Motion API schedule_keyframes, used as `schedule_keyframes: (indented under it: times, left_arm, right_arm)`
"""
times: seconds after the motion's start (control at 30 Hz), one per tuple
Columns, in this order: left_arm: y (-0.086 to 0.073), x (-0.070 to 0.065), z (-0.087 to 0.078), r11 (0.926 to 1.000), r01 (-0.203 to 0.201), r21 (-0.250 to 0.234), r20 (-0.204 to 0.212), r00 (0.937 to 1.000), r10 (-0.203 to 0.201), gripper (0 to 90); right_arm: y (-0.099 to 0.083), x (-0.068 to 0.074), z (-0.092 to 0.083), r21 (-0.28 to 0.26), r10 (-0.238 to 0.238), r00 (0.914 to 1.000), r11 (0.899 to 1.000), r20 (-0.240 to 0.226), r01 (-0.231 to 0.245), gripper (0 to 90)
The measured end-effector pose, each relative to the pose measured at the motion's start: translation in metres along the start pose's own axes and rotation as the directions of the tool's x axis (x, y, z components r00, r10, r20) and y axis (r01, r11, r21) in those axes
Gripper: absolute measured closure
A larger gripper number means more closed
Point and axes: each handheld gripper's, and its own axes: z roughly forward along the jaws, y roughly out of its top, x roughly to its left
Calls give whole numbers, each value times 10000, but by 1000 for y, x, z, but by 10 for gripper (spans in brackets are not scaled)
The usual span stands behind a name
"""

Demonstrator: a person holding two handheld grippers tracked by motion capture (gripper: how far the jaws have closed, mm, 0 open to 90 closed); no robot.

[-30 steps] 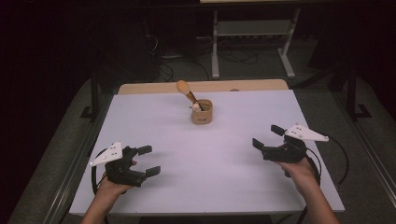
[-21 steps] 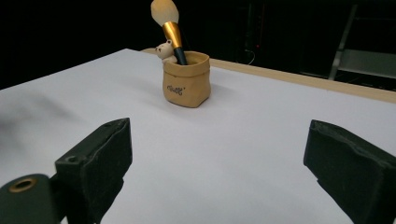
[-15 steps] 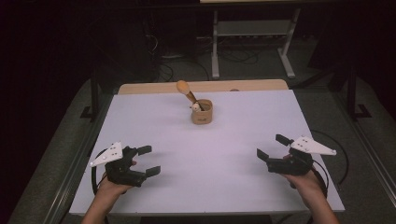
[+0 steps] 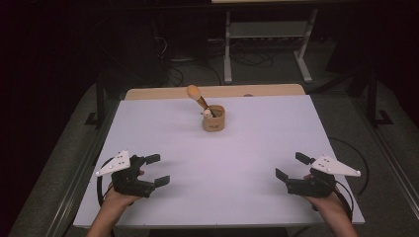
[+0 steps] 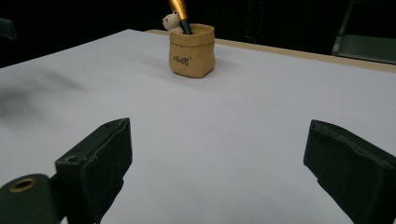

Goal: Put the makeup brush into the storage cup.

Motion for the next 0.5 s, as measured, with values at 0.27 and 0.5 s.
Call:
schedule_keyframes:
  times: [0.27, 0.5]
  left_arm:
    - [-2, 1, 1, 9998, -93, 195, -69, 9999, 94, 127]
    - [-2, 1, 3, 9997, -68, 246, -86, 9999, 70, 127]
  right_arm:
    - [-6, -3, 1, 225, -154, 9998, 9996, -102, 157, 71]
    - [-7, 0, 4, 407, -364, 9991, 9985, -203, 373, 70]
